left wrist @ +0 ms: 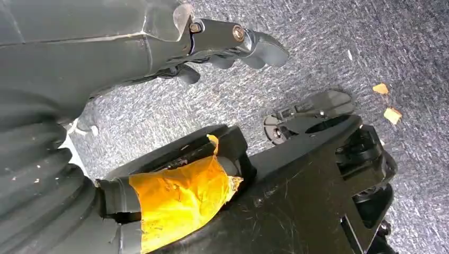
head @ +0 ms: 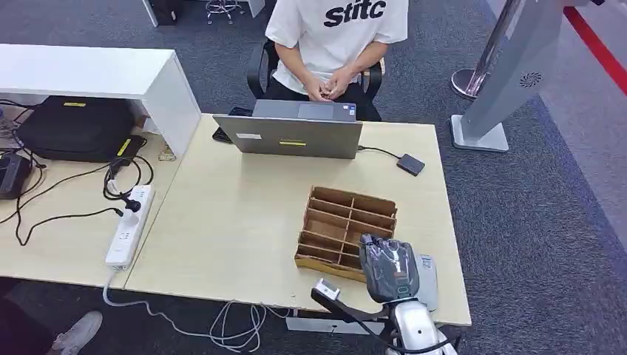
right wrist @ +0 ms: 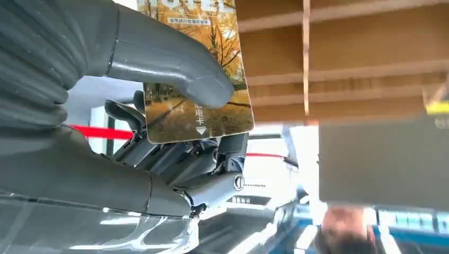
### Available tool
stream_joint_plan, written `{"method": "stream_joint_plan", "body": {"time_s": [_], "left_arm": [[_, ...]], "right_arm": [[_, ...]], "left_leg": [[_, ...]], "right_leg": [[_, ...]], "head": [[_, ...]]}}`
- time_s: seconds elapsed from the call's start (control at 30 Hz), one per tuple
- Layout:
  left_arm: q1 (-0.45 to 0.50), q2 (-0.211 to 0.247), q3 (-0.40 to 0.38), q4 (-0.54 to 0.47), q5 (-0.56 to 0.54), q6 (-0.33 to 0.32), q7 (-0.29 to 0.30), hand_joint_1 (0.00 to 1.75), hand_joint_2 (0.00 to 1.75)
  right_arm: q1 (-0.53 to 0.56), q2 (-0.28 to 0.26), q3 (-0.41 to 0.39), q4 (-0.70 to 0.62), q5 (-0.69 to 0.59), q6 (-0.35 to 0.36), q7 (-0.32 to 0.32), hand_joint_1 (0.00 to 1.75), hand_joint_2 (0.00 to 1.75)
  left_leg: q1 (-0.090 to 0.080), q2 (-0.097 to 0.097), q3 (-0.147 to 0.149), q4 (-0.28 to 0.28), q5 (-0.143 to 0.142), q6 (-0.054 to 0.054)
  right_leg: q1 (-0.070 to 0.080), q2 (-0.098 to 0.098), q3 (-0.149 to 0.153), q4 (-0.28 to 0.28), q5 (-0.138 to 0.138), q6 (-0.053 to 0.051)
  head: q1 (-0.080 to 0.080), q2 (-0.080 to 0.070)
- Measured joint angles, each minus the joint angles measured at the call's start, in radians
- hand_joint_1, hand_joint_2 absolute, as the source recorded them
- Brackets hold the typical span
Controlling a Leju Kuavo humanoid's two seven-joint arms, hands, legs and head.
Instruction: Pass the card to the sensor for recognition and then transmit it.
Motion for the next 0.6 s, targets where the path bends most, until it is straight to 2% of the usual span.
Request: {"method": "stream_joint_plan", "body": {"time_s": [0.17, 0.27, 0.3, 0.43, 0.6], "left_arm": [[0.0, 0.0, 0.0, 0.0, -0.003, 0.0, 0.002, 0.0, 1.75], [0.0, 0.0, 0.0, 0.0, -0.005, 0.0, 0.003, 0.0, 1.75], [0.0, 0.0, 0.0, 0.0, -0.005, 0.002, 0.004, 0.0, 1.75], [0.0, -0.001, 0.0, 0.0, -0.015, 0.013, 0.008, 0.0, 1.75], [-0.004, -0.005, -0.01, 0.0, -0.059, 0.0, 0.019, 0.0, 1.75]], "right_arm": [[0.002, -0.021, 0.007, -0.101, 0.0, -0.016, -0.008, 1.75, 1.75], [0.014, -0.024, 0.0, -0.171, 0.0, -0.021, -0.068, 1.71, 1.75], [0.019, -0.023, -0.008, -0.2, -0.003, -0.017, -0.096, 1.75, 1.75], [0.005, -0.003, -0.034, -0.289, -0.025, 0.047, -0.163, 1.75, 1.75], [-0.103, 0.048, -0.061, -0.319, -0.066, 0.165, -0.177, 1.75, 1.75]], "left_leg": [[0.0, 0.0, 0.0, 0.0, 0.0, 0.0], [0.0, 0.0, 0.0, 0.0, 0.0, 0.0], [0.0, 0.0, 0.0, 0.0, 0.0, 0.0], [0.001, 0.0, 0.0, 0.0, 0.0, 0.0], [0.002, 0.0, 0.0, 0.0, 0.002, -0.002]], "right_leg": [[0.0, 0.0, 0.0, 0.0, 0.0, 0.0], [0.0, 0.0, 0.0, 0.0, 0.0, 0.0], [0.0, 0.0, 0.0, 0.0, 0.0, 0.0], [0.001, 0.0, 0.0, 0.0, 0.0, 0.0], [0.002, 0.0, 0.0, 0.0, 0.002, -0.002]], "head": [[0.0, 0.0], [0.0, 0.0], [0.0, 0.0], [0.0, 0.0], [0.0, 0.0]]}}
